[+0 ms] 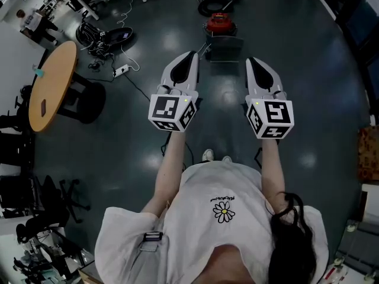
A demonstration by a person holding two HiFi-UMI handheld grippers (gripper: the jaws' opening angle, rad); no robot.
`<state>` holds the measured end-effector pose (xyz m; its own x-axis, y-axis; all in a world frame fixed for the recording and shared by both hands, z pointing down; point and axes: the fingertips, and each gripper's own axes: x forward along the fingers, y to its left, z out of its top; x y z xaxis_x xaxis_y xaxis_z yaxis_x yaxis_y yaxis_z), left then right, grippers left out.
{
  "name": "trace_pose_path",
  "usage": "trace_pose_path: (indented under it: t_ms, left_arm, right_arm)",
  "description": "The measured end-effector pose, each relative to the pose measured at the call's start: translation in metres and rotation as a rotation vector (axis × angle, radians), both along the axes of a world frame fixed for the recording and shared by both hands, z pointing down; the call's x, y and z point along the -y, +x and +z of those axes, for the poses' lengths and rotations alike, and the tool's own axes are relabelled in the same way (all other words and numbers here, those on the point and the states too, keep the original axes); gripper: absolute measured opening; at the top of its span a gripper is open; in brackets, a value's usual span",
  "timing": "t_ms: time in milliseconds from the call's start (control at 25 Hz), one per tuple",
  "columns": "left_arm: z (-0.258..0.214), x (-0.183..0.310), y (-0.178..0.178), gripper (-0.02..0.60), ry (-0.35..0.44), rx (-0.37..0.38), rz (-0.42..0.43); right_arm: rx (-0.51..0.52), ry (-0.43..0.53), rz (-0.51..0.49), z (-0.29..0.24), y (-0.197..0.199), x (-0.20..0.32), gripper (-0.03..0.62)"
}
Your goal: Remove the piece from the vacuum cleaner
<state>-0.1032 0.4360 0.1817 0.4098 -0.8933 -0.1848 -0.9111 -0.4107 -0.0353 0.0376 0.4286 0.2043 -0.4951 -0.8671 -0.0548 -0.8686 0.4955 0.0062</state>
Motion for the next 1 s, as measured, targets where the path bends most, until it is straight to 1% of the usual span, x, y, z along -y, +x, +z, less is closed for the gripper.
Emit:
trace_pose_path:
  t_ms: [120,200,320,400,520,720,880,1000]
  left_arm:
    - [0.003,-0.002,0.009,0.000,0.001,0.000,-0.001]
    - [0.007,-0.004,0.014,0.000,0.002,0.006,-0.005]
    - [0.014,-0.004,0.019,0.000,-0.018,0.019,-0.020]
    - [0.016,-0.001,0.022,0.001,-0.028,0.016,-0.027]
    - [0.016,0.010,0.019,0.000,-0.032,0.004,-0.038]
    - [0.023,0.048,0.014,0.001,-0.026,-0.017,-0.054]
    - [0.032,0.094,0.014,0.000,-0.032,-0.043,-0.053]
    - [0.034,0.130,0.014,0.000,-0.031,-0.058,-0.054]
  right_arm:
    - [-0.001,0.021,-0.022,-0.003,0.009,-0.005,0.023]
    - [-0.004,0.029,-0.018,0.001,0.016,-0.005,0.023]
    - [0.069,-0.013,-0.008,0.016,0.026,0.003,0.023]
    - [0.106,-0.042,-0.031,0.021,0.026,0.004,0.023]
    - [0.081,-0.041,-0.062,0.023,0.023,0.010,0.023]
    - [0.061,-0.051,-0.057,0.031,0.033,0.046,0.023]
    - [0.046,-0.056,-0.046,0.036,0.039,0.091,0.023]
    - [0.013,-0.047,-0.064,0.031,0.039,0.127,0.023]
